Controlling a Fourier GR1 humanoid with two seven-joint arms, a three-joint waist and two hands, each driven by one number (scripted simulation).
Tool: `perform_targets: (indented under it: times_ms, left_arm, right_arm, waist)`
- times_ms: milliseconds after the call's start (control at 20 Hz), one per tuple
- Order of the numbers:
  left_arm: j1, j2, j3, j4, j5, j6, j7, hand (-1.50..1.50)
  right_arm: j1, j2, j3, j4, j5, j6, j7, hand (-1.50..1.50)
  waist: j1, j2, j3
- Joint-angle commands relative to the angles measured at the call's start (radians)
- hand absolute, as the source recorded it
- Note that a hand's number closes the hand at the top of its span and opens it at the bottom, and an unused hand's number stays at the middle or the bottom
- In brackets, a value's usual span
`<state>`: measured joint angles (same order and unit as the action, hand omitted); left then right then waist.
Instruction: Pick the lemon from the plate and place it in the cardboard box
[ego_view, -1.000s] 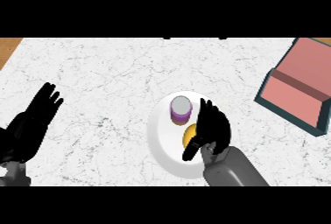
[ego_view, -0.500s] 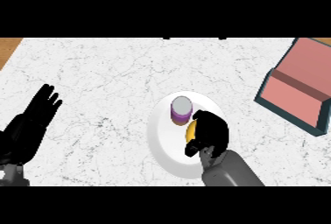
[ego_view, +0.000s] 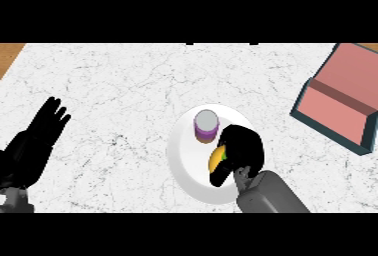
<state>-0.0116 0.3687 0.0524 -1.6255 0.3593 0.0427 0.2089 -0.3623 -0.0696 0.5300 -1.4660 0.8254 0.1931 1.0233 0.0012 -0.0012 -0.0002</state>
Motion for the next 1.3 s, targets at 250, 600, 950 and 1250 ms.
perform_targets:
  times_ms: [250, 600, 950, 1250]
  left_arm:
    - [0.010, -0.009, 0.015, 0.022, -0.002, -0.014, -0.034, 0.00]
    - [0.036, -0.023, 0.004, -0.049, -0.031, -0.009, 0.019, 0.00]
    - [0.018, 0.027, 0.077, -0.014, 0.022, -0.064, 0.039, 0.00]
    - [0.018, -0.020, 0.048, -0.039, -0.011, -0.015, 0.048, 0.00]
  right_arm:
    - [0.045, -0.370, 0.095, -0.158, -0.152, 0.234, -0.595, 1.50]
    - [0.123, -0.462, -0.018, -0.325, -0.082, 0.148, -0.694, 1.50]
    - [0.136, -0.522, -0.159, -0.673, -0.164, 0.225, -0.653, 1.50]
    - [0.014, -0.463, -0.364, -0.848, -0.269, 0.283, -0.440, 1.50]
  waist:
    - [-0.007, 0.001, 0.001]
    - [-0.003, -0.001, 0.000]
    - [-0.014, -0.005, 0.000]
    - [-0.008, -0.005, -0.001]
